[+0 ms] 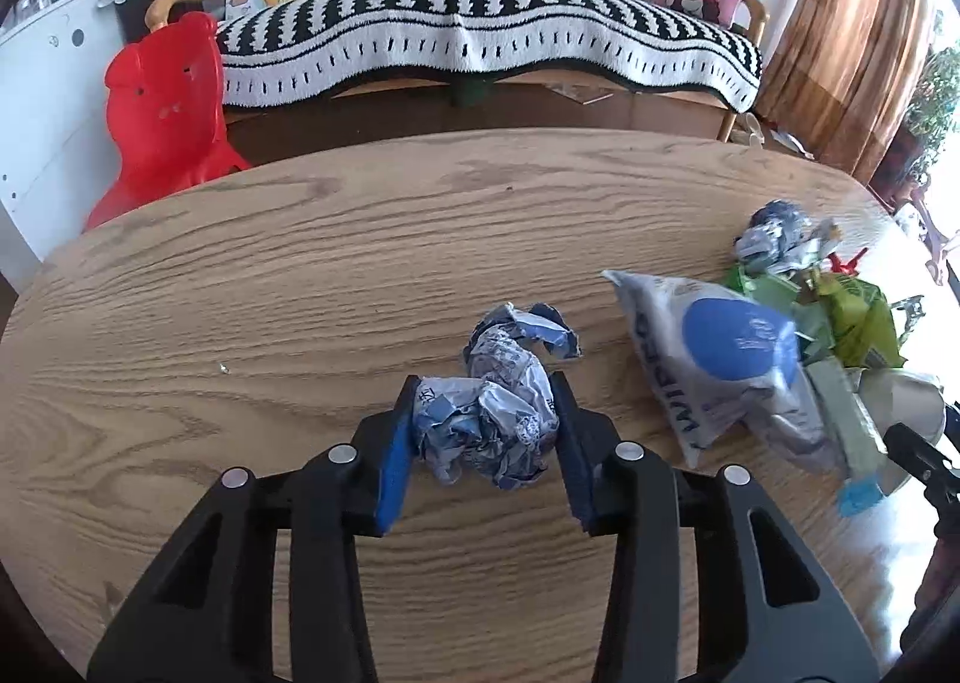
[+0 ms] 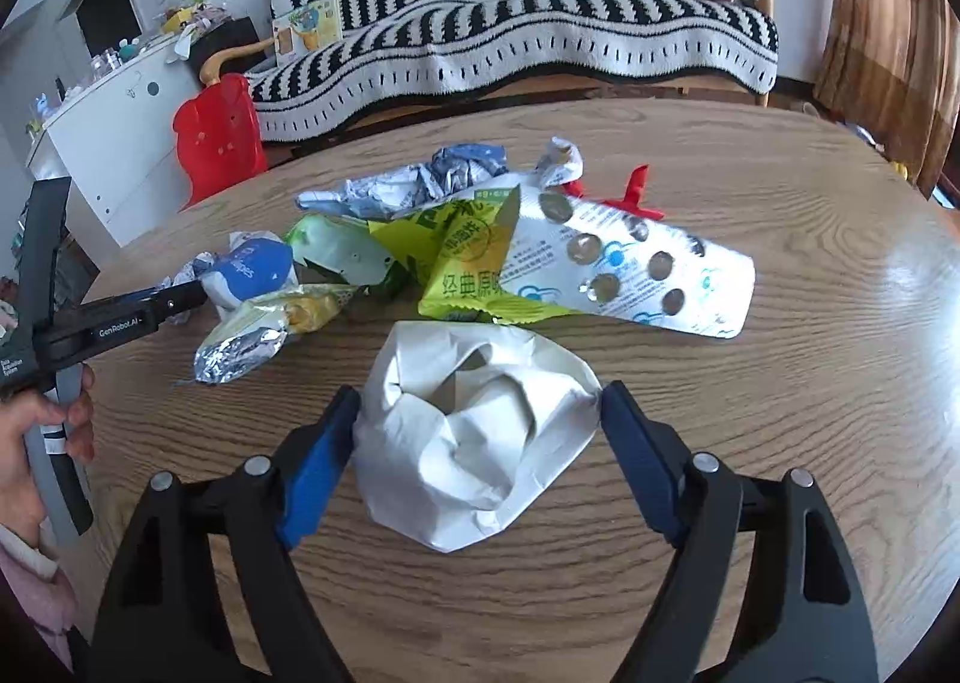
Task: Collect trash
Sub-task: 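Grasp the crumpled foil with the left tool while the right tool grasps the white paper, then carry the foil and white paper to the bin and release both, then grasp the clear wrapper with the left tool while the right tool grasps the silver blister pack, then grasp the foil-and-yellow wrapper with the left tool while the right tool holds the blister pack, then carry both items to the black bin and open both tools to drop them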
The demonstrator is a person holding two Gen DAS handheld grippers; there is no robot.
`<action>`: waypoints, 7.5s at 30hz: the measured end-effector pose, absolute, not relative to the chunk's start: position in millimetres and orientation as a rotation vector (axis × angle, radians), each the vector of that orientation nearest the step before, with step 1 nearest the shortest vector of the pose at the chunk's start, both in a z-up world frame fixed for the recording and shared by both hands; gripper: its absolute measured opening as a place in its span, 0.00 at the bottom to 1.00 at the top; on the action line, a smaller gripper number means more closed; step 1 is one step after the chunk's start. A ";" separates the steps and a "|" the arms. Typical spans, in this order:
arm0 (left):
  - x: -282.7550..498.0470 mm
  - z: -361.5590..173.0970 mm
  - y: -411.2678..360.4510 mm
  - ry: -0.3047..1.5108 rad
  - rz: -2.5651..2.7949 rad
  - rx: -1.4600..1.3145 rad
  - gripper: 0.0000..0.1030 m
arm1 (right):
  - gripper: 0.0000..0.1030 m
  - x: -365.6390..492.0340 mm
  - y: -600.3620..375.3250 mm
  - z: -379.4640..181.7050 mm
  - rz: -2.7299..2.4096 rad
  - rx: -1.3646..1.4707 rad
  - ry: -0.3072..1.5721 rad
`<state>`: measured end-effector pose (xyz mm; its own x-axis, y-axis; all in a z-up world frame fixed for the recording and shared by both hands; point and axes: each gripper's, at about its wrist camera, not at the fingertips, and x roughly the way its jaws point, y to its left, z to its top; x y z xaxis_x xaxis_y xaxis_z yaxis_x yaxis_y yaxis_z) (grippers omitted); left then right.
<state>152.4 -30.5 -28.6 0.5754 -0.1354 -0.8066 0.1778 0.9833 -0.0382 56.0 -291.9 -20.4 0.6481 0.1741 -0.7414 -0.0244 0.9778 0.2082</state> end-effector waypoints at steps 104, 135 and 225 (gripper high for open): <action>-40.5 44.8 -195.6 0.835 -0.354 0.031 0.94 | 0.94 -206.0 -475.5 -3.2 -0.223 0.198 0.626; 84.0 -11.2 -147.5 1.003 -0.280 0.001 0.14 | 0.36 116.9 -361.4 -23.3 0.397 -0.298 0.880; -147.3 18.0 -356.7 1.000 -1.053 0.289 0.09 | 0.31 -243.7 -494.3 20.4 0.000 0.513 0.591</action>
